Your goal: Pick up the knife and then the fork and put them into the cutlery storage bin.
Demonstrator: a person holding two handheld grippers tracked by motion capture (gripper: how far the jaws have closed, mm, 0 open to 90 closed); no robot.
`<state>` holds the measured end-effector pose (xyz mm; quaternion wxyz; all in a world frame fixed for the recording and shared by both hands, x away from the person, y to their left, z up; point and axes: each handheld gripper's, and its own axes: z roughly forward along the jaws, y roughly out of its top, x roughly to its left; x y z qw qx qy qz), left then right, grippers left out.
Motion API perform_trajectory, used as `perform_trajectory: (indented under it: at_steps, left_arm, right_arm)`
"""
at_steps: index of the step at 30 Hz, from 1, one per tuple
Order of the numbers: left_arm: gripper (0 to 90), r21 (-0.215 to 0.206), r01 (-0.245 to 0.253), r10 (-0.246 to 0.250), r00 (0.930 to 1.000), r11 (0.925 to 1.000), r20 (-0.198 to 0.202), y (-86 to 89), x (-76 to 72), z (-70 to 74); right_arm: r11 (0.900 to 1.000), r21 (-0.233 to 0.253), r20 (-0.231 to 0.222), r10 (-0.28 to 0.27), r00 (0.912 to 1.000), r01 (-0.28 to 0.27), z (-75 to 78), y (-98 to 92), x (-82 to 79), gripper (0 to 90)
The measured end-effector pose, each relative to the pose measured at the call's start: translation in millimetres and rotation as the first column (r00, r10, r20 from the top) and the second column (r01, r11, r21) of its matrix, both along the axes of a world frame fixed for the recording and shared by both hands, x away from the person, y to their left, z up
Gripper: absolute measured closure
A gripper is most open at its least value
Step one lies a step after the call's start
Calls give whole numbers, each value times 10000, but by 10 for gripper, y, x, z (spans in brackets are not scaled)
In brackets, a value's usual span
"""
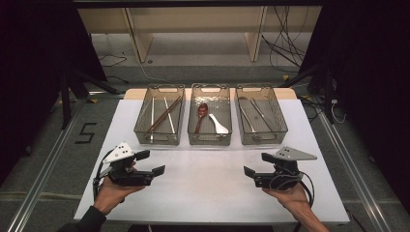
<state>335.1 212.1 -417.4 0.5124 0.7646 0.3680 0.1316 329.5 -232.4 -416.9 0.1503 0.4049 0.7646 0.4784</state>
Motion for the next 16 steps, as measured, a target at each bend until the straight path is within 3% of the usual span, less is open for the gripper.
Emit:
perform_trajectory:
  at_steps: [16]
  left_arm:
    - [156, -4, -7, 7, 10000, 10000, 14, -2, 3, 2]
  right_arm:
    - [10000, -47, -81, -48, 10000, 47, -8, -4, 18, 157]
